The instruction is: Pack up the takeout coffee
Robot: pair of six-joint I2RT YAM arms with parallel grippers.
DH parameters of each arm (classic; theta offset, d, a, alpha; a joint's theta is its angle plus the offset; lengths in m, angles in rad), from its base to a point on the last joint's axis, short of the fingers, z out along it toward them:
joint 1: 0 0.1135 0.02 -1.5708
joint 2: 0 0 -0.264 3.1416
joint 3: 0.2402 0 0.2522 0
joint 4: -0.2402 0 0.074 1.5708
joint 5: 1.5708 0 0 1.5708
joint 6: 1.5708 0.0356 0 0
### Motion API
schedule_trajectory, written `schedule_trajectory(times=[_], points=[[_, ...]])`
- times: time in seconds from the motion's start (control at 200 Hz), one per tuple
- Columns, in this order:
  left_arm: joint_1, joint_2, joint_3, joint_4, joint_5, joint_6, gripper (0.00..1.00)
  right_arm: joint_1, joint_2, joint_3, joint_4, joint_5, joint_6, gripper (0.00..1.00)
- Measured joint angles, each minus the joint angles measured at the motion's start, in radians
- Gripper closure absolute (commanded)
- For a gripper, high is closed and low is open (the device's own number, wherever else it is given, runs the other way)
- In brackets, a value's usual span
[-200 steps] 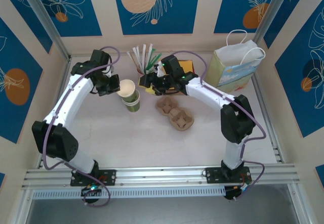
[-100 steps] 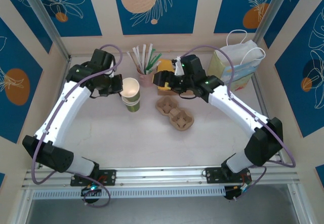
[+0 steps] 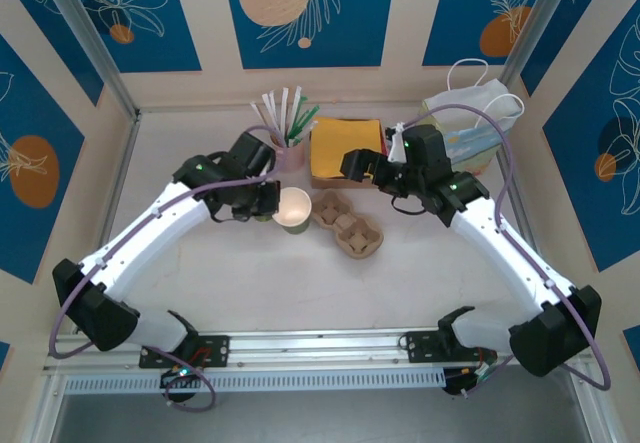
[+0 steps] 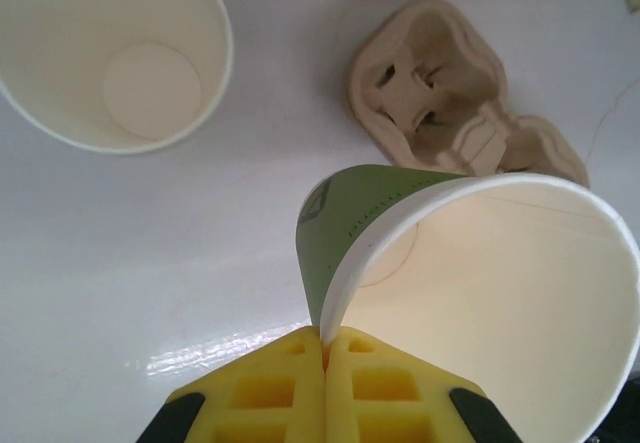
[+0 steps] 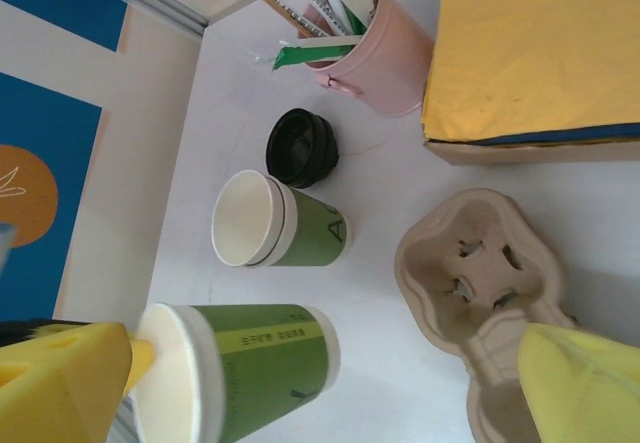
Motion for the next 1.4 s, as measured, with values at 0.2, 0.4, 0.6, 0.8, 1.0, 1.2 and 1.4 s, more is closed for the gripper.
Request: schedule_trajectory(times=[0.2, 0.4, 0.6, 0.8, 1.0, 1.2, 1.4], points=[[-0.047, 0.0, -0.162, 0.109, 0.001, -0.046, 1.0, -0.003, -0.067, -0.037, -0.036, 0.026, -0.007, 0.01], [-0.063, 0.009, -0.247, 0.172, 0.002, -0.054, 1.0, -0.003, -0.077, -0.051, -0.05, 0.043, -0.006, 0.01], [-0.085, 0.048, -0.291, 0.223, 0.017, -0.068, 1.0, 0.008, -0.076, -0.051, -0.05, 0.047, -0.006, 0.01], [-0.107, 0.068, -0.295, 0.251, 0.024, -0.069, 1.0, 0.035, -0.039, -0.05, -0.049, 0.048, -0.005, 0.01], [-0.111, 0.069, -0.3, 0.267, 0.027, -0.069, 0.97, 0.052, -0.012, -0.05, -0.049, 0.057, -0.005, 0.01], [-0.113, 0.07, -0.3, 0.262, 0.028, -0.071, 0.8, 0.063, -0.008, -0.049, -0.048, 0.066, -0.002, 0.01], [-0.113, 0.072, -0.279, 0.221, 0.026, -0.069, 0.59, 0.076, 0.002, -0.047, -0.041, 0.07, -0.002, 0.01]])
